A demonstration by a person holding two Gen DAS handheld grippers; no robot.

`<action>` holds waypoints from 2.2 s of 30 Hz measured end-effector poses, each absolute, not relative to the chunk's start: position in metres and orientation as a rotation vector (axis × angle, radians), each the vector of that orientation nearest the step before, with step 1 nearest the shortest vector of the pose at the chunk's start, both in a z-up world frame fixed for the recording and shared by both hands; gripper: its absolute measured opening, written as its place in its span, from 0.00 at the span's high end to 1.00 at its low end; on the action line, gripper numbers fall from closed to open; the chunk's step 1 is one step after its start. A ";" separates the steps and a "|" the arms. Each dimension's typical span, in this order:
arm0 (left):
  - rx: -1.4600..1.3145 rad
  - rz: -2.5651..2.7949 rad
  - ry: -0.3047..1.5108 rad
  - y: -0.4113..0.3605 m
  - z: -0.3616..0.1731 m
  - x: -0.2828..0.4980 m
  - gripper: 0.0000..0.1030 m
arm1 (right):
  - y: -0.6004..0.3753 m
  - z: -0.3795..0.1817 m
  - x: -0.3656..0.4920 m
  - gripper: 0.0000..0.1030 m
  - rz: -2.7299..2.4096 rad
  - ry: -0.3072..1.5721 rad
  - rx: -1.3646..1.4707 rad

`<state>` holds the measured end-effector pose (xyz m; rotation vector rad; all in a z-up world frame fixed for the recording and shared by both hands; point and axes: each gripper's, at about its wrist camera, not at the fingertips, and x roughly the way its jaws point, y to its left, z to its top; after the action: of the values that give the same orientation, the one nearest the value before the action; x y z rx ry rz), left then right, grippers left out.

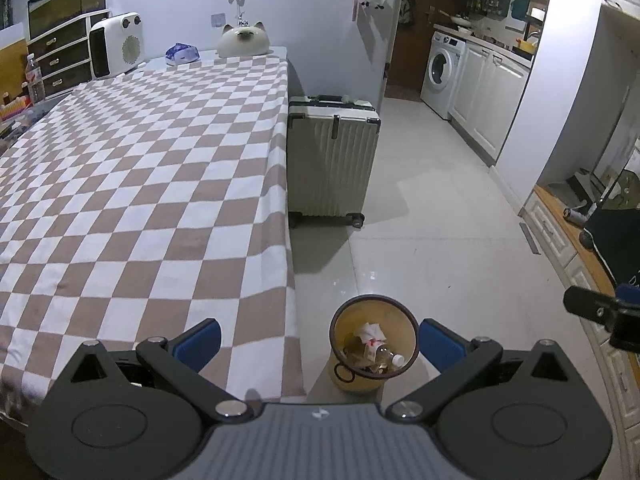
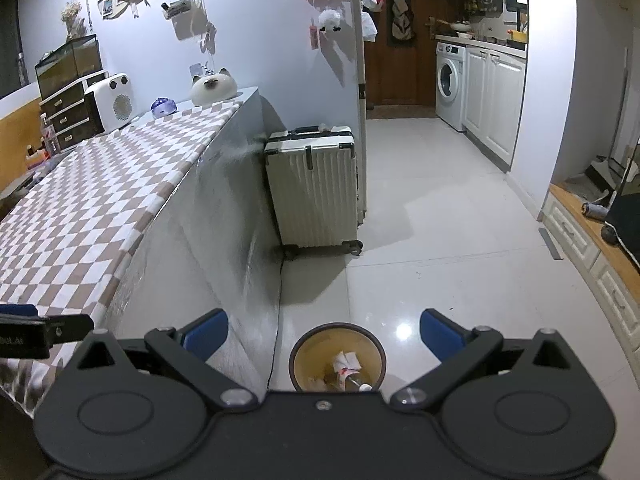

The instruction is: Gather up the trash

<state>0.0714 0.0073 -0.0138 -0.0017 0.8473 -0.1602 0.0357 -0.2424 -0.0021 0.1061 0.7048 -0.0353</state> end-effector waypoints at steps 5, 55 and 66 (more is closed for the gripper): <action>0.001 -0.166 0.849 0.007 -0.015 0.067 0.00 | -0.240 0.002 0.031 0.00 -0.038 0.709 0.093; 0.001 -0.164 0.869 0.009 -0.018 0.065 0.00 | -0.236 -0.005 0.031 0.00 -0.083 0.788 0.046; 0.000 -0.164 0.869 0.010 -0.018 0.065 0.00 | -0.235 -0.005 0.031 0.00 -0.081 0.790 0.044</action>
<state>0.0648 0.0097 -0.0183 0.0004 0.8689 -0.1641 0.0310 -0.2348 -0.0051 0.0440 0.7898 -0.0813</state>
